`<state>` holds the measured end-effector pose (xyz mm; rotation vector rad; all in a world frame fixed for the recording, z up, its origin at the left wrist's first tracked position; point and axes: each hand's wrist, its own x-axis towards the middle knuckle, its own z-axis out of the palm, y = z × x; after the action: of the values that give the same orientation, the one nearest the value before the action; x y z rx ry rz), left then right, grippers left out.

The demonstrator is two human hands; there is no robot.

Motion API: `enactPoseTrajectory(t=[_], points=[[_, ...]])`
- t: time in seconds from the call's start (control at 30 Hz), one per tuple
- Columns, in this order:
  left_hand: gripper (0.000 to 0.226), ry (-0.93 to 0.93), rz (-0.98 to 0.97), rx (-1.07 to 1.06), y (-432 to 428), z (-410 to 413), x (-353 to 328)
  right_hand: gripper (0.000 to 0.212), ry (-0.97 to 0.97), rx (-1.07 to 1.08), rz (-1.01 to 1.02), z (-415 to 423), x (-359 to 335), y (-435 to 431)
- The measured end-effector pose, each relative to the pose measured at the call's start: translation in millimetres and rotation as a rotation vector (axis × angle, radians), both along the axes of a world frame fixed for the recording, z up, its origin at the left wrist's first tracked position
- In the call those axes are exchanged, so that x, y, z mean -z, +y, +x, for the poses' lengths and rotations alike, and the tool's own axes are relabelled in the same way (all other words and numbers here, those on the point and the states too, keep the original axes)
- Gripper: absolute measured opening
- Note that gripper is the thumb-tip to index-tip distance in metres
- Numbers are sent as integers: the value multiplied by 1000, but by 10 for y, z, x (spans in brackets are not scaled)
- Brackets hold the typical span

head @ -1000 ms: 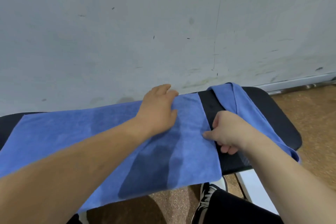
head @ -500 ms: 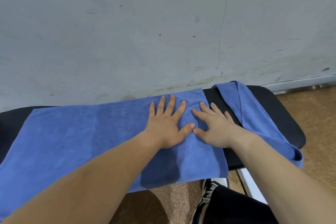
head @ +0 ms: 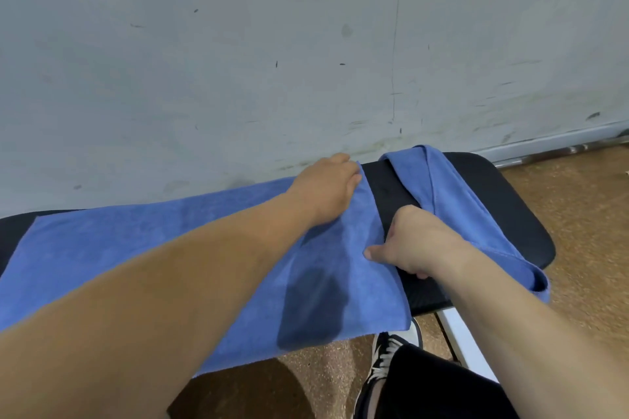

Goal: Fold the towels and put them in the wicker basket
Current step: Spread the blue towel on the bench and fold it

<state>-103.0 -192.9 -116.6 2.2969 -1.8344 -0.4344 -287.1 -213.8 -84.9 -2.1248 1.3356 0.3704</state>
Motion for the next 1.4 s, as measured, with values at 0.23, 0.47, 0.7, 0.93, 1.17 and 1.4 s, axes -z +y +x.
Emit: enactPoseTrajectory(t=[0.23, 0.47, 0.7, 0.93, 1.17, 1.4], points=[[12, -138, 52, 151, -304, 114, -3, 16, -279, 122, 100, -63, 73, 6], [7, -101, -158, 182, -257, 76, -190, 19, -404, 307, 383, -243, -177, -21], [12, -30, -175, 144, -431, -326, -645, 33, -399, 398, 338, -601, -343, -192], [17, 20, -243, 173, -2, 88, -828, 33, -573, 279, 373, -501, -511, 46], [17, -100, -213, 40, 909, 908, -945, 20, -657, 149, 575, 217, -692, 609], [19, -128, -280, -123, 2030, 1632, -986, 39, -621, -106, 376, 1274, -753, 1474]])
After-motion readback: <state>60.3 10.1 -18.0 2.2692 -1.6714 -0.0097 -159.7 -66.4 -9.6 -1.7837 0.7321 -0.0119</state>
